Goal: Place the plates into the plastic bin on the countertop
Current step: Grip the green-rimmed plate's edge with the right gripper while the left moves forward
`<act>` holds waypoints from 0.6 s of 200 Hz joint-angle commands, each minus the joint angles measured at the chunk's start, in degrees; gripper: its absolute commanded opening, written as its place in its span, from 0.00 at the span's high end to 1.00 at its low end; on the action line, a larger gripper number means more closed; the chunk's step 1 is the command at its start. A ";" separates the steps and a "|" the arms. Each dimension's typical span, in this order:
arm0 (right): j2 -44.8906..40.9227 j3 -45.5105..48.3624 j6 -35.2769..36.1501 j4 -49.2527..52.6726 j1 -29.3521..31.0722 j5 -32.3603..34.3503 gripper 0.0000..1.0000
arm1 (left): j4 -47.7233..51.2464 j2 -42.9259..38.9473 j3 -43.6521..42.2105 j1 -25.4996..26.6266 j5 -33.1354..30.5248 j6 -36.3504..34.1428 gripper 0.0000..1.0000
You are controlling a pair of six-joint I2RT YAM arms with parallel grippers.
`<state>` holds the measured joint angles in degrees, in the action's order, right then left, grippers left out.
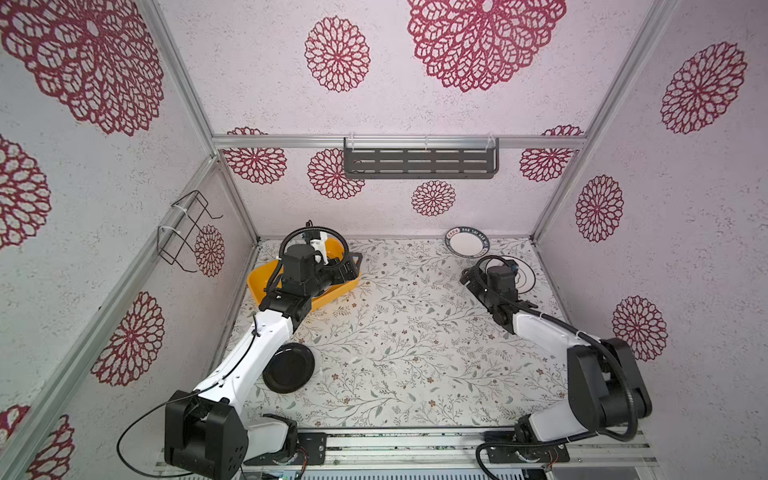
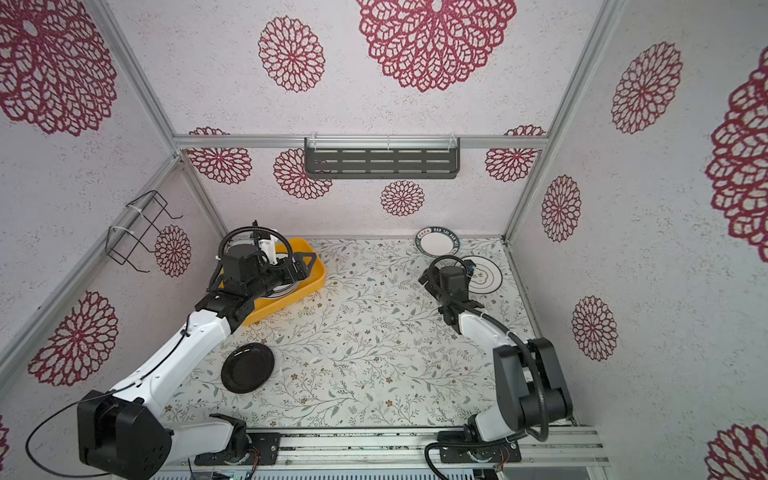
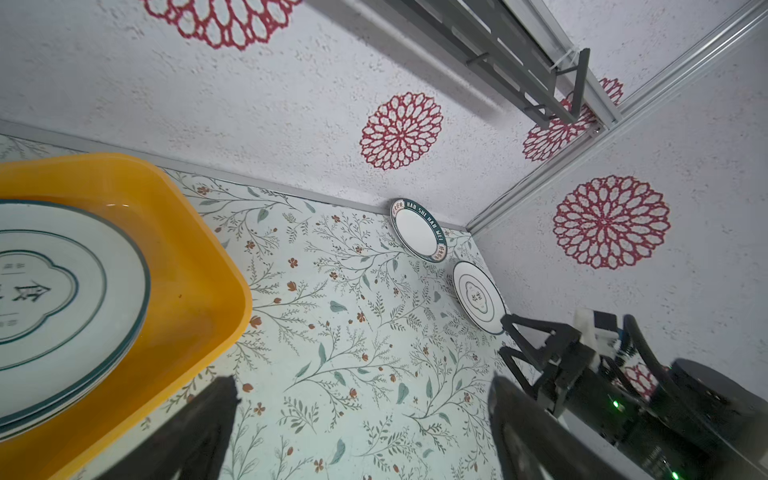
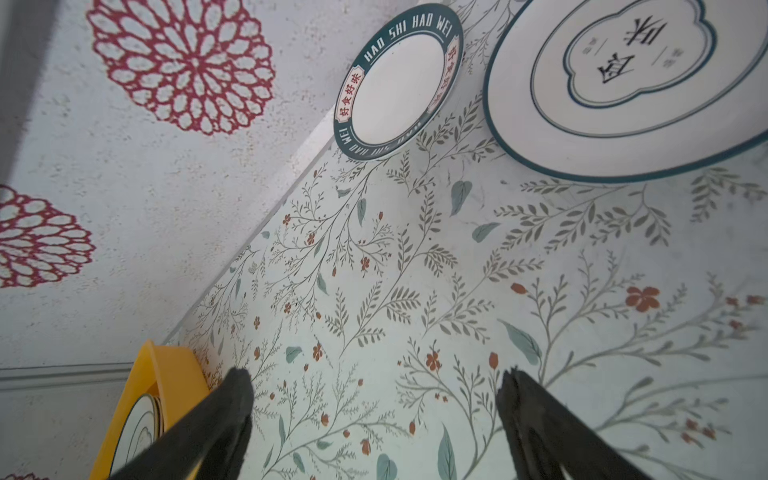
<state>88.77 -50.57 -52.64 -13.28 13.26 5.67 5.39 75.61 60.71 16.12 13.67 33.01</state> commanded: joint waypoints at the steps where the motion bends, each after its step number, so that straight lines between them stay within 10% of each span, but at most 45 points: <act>1: 3.32 -5.08 -1.65 -4.79 -1.49 -2.30 0.04 | -4.34 2.29 0.46 1.85 1.68 0.92 0.03; 120: 30.58 -25.01 -11.87 -11.29 -7.03 -5.20 0.10 | -7.61 8.53 1.25 9.96 -6.62 2.76 0.03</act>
<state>117.27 -72.36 -60.99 -21.28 7.27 0.62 -2.15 84.01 60.45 25.34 9.85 36.42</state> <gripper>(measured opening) 0.912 0.971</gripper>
